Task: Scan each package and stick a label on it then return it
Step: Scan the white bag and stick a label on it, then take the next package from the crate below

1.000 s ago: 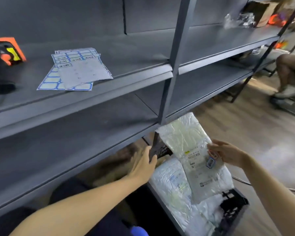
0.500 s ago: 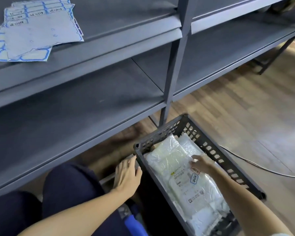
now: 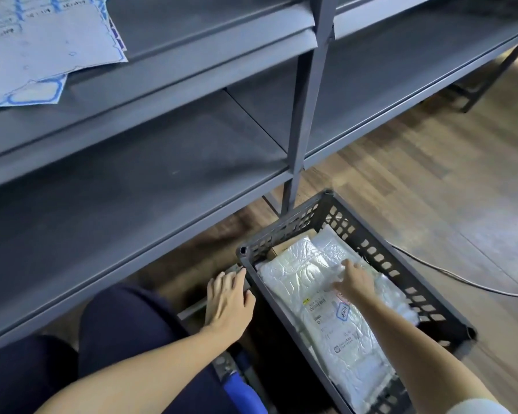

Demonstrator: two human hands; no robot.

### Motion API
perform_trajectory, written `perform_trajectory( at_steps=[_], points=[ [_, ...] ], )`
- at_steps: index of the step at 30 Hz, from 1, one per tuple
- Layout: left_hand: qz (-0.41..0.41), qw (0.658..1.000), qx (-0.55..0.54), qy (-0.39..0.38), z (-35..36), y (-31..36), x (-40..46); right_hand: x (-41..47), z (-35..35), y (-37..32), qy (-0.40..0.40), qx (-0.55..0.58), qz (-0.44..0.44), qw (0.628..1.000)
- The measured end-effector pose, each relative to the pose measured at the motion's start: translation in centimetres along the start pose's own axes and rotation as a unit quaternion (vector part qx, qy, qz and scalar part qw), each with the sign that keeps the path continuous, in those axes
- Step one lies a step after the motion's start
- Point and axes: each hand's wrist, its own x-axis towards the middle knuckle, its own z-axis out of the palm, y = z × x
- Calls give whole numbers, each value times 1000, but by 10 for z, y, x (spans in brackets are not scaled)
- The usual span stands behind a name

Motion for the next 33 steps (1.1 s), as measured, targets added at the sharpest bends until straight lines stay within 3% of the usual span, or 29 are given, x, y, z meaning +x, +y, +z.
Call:
perform_trajectory(
  at_steps=[10, 20, 27, 33],
  points=[
    [39, 998, -29, 29, -39, -27, -1, -33, -14, -115, 56, -40, -144, 987],
    [-20, 989, -42, 137, -123, -103, -35, -107, -56, -271, 134, -21, -297, 945],
    [-136, 966, -53, 213, -179, -193, -90, -185, -38, -392, 68, -95, -417, 901],
    [-271, 930, -80, 236, -185, -287, -169, -272, 21, -486, -20, -195, -512, 837]
  ],
)
